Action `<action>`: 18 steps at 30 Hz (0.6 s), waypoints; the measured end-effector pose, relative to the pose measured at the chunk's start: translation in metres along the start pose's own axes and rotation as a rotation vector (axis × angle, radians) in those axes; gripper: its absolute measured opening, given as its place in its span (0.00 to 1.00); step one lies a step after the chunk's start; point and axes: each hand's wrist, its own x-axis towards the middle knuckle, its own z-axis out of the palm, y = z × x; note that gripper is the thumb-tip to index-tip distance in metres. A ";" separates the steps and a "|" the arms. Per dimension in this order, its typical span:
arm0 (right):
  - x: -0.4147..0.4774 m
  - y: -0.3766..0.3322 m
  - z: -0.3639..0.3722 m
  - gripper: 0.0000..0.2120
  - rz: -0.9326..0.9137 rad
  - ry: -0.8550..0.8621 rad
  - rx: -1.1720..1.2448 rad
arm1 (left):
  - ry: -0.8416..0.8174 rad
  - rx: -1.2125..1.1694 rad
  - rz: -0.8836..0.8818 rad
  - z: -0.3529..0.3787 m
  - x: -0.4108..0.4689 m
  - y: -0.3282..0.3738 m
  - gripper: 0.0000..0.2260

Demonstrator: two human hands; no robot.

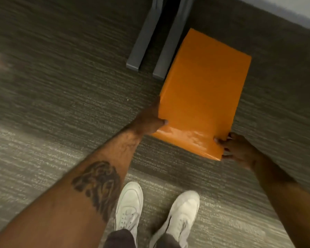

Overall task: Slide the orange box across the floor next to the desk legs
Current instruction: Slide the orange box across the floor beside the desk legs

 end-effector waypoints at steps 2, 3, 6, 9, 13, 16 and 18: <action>0.025 -0.007 -0.008 0.28 0.000 -0.019 -0.004 | -0.003 0.041 -0.004 -0.002 0.031 0.003 0.35; 0.037 -0.011 -0.012 0.27 0.003 -0.029 -0.019 | 0.001 0.067 -0.011 -0.003 0.046 0.003 0.36; 0.075 -0.032 -0.022 0.29 -0.016 -0.034 -0.033 | -0.028 0.130 -0.025 -0.007 0.091 0.005 0.41; 0.103 -0.056 -0.028 0.27 -0.037 -0.058 -0.086 | -0.025 0.127 -0.039 -0.009 0.123 0.004 0.42; 0.121 -0.071 -0.039 0.18 -0.024 -0.076 -0.104 | -0.027 0.132 -0.033 -0.007 0.144 0.007 0.42; 0.125 -0.074 -0.041 0.15 -0.017 -0.079 -0.086 | -0.038 0.113 -0.057 -0.005 0.148 0.006 0.43; 0.124 -0.073 -0.044 0.24 -0.011 -0.090 -0.078 | -0.058 0.075 -0.067 -0.008 0.148 0.006 0.44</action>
